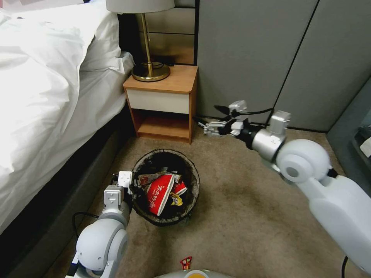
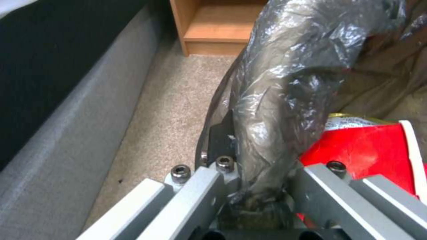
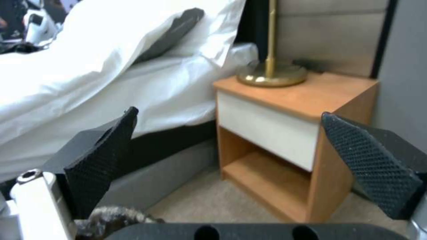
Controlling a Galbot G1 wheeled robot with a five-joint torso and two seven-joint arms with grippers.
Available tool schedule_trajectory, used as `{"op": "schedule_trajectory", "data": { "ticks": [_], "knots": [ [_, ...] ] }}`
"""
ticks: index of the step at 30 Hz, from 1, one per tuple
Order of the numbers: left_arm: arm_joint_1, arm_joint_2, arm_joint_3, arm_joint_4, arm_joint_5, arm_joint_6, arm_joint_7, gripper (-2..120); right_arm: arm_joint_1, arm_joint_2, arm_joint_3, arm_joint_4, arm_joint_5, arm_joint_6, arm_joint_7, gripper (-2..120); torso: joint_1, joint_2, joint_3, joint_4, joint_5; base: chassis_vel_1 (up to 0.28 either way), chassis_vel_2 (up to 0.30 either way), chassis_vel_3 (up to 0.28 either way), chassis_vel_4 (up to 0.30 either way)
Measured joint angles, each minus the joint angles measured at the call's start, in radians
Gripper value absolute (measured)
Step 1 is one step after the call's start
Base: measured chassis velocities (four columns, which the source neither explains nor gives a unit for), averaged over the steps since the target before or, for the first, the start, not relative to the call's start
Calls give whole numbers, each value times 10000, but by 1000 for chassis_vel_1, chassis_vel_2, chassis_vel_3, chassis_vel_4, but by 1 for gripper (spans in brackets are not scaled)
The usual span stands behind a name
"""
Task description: Pick up the trash bin, then pick up the garbage from the floor and place it into the trash bin.
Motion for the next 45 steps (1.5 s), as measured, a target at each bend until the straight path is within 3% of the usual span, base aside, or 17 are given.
{"op": "schedule_trajectory", "data": {
  "ticks": [4, 7, 12, 16, 24, 38, 45],
  "knots": [
    [1, 12, -10, -55, -66, 20, -28, 0, -902, 113, 1142, 312, -1423, 467, -253, 100, 1, 0, 0, -2, -1, 0, 0, 0, 0],
    [-8, 32, -15, -65, -132, 31, -113, 0, -2326, 575, 2354, 303, -3696, 1556, -341, 100, 0, 0, -1, -2, -1, 0, 0, 0, 0],
    [-7, 49, 0, -35, -140, 29, -147, 0, -3781, 1368, 3238, 124, -5009, 2343, -335, 100, 1, 0, 0, -6, 4, 0, 0, 0, 0],
    [-35, 24, 65, 2, -217, -39, -306, 0, -5092, 3248, 4030, -288, -7173, 3497, -398, 100, 0, 0, -1, -5, 0, 0, 0, 0, 0],
    [-4, -20, 114, -37, -466, -100, -517, 0, -6112, 5027, 4068, -417, -8183, 4294, -323, 100, 0, 0, -1, -3, -3, 0, 0, 0, 0],
    [19, 17, 148, -250, -619, -6, -542, 0, -6034, 5368, 3769, -697, -8595, 4483, -282, 100, 0, 0, 0, -2, -1, 0, 0, 0, 0],
    [55, 91, 94, -386, -238, -51, -192, 0, -5970, 5404, 3579, -866, -8681, 4519, -272, 100, 0, 0, 0, -3, 0, 0, 0, 0, 0]
  ]
}}
